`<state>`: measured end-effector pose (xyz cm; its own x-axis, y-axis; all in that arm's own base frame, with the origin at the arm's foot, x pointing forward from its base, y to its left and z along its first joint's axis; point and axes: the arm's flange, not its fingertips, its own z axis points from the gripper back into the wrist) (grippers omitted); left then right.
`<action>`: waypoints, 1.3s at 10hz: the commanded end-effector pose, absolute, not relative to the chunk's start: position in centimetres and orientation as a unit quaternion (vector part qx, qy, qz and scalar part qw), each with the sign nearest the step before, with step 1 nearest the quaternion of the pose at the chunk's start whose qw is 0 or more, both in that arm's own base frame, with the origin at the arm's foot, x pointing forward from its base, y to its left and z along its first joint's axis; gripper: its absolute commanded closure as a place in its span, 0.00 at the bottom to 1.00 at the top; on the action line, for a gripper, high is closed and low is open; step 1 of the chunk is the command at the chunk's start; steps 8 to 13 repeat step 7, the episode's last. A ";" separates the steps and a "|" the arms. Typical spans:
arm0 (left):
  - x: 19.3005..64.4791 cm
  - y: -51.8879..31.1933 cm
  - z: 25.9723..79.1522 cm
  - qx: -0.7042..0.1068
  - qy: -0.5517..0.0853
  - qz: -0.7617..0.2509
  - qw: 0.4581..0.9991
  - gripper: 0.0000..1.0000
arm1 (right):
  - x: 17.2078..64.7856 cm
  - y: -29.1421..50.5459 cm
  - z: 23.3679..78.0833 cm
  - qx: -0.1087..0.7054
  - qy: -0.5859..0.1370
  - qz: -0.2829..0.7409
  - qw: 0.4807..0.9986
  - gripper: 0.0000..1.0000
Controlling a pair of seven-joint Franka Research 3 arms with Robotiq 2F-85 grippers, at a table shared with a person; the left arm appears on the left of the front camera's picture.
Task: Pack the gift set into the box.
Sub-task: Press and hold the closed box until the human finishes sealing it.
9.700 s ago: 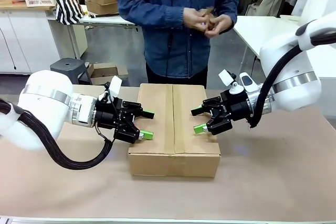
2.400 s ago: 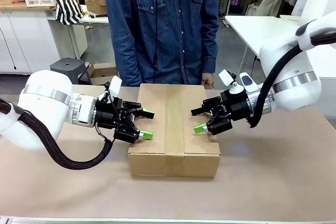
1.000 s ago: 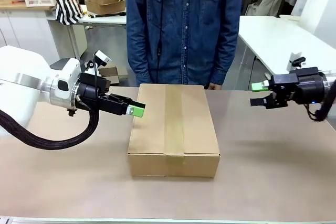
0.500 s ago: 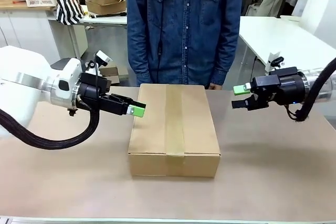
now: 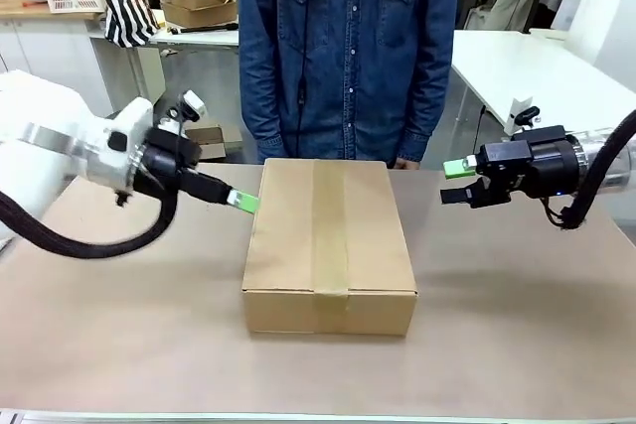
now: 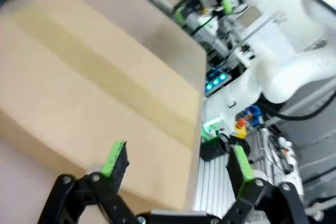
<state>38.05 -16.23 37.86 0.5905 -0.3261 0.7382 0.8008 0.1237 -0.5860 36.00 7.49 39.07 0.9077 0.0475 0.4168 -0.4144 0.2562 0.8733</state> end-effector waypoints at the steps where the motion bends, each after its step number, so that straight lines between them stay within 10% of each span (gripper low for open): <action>1: 40.5 -11.6 40.4 -0.542 -0.162 -0.344 0.750 0.00 | 36.1 7.5 39.2 0.593 -0.162 0.148 0.774 0.00; 4: 41.4 -6.7 39.5 -0.611 -0.130 -0.220 0.749 0.00 | 36.1 7.5 39.2 0.593 -0.162 0.148 0.774 0.00; 13: 41.2 -8.2 39.7 -0.548 -0.153 -0.296 0.768 0.00 | 36.1 7.5 39.2 0.593 -0.162 0.148 0.774 0.00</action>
